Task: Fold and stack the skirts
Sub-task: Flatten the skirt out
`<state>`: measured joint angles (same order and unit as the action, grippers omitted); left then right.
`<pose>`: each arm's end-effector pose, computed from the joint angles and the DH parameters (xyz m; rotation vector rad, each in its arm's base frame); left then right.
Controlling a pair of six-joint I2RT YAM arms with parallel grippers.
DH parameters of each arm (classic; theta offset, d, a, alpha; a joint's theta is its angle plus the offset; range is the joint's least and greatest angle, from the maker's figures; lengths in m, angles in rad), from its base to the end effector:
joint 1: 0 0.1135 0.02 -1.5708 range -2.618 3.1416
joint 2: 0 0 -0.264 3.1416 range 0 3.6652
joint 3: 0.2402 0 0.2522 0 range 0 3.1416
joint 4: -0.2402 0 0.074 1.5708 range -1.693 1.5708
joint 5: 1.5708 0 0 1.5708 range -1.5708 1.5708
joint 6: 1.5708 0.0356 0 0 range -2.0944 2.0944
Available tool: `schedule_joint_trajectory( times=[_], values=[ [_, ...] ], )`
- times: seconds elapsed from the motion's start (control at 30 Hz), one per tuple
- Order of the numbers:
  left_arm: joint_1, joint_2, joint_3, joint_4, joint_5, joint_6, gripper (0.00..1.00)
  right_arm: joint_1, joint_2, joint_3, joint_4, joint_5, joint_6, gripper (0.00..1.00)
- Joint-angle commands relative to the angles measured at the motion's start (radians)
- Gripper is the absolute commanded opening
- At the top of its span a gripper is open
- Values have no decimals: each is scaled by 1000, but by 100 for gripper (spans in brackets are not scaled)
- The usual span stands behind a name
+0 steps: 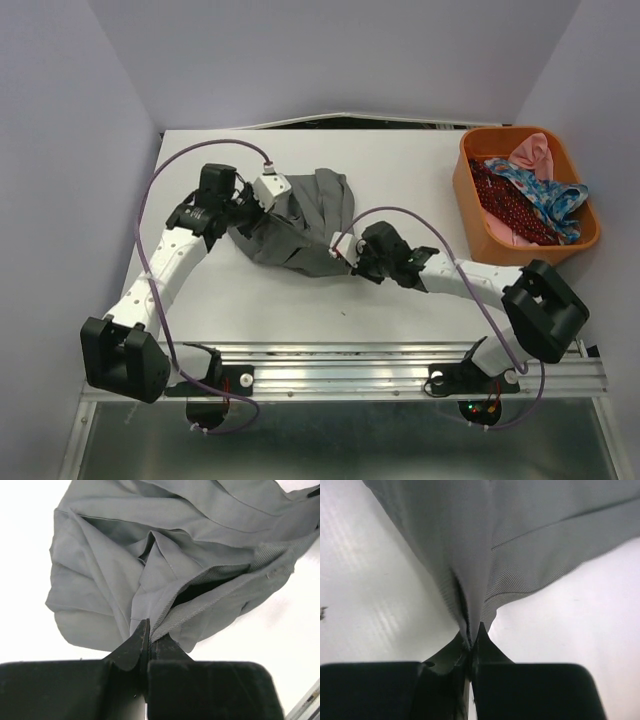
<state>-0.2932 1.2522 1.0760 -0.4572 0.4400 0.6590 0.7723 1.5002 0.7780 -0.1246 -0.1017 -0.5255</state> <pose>0.2585 -0.0939 0.3175 1.1932 1.7864 -0.2728 0.2105 0.2101 0.1780 -1.5026 1.9038 0.2355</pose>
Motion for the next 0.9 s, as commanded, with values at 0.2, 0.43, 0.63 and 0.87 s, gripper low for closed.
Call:
schedule_joint_trajectory(
  times=[0.2,0.43,0.63,0.87],
  values=[
    [83,29,416,328,-271,-136,0,-349,127,738,-113,184,-42,1],
    [71,-83,435,190,24,31,0,-364,183,1204,-473,38,-54,1],
    [46,-212,201,-45,23,150,0,-364,-42,744,-453,95,-183,1],
    [55,-119,274,168,-162,-76,0,-364,148,1007,-435,200,-114,1]
  ],
)
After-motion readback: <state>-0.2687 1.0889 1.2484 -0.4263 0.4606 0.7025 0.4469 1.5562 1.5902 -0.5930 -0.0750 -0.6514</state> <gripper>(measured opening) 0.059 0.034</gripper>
